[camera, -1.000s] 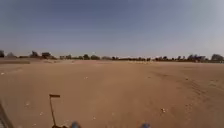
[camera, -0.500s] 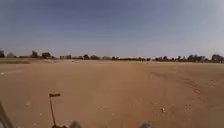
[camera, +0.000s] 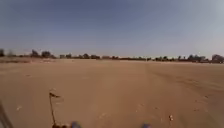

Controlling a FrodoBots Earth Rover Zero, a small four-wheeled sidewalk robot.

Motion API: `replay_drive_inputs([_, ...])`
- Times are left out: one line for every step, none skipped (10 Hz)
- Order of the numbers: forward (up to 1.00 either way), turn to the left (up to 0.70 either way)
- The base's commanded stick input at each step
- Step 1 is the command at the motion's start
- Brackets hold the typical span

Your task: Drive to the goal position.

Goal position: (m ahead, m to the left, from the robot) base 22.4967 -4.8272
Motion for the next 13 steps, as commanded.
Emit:
replay_drive_inputs([0.50,0.00])
replay_drive_inputs([0.50,0.00])
replay_drive_inputs([0.50,0.00])
replay_drive_inputs([0.50,0.00])
replay_drive_inputs([0.50,0.00])
replay_drive_inputs([0.50,0.00])
replay_drive_inputs([0.50,0.00])
replay_drive_inputs([0.50,0.00])
replay_drive_inputs([0.50,0.00])
replay_drive_inputs([0.50,0.00])
replay_drive_inputs([0.50,0.00])
replay_drive_inputs([0.50,0.00])
replay_drive_inputs([0.50,0.00])
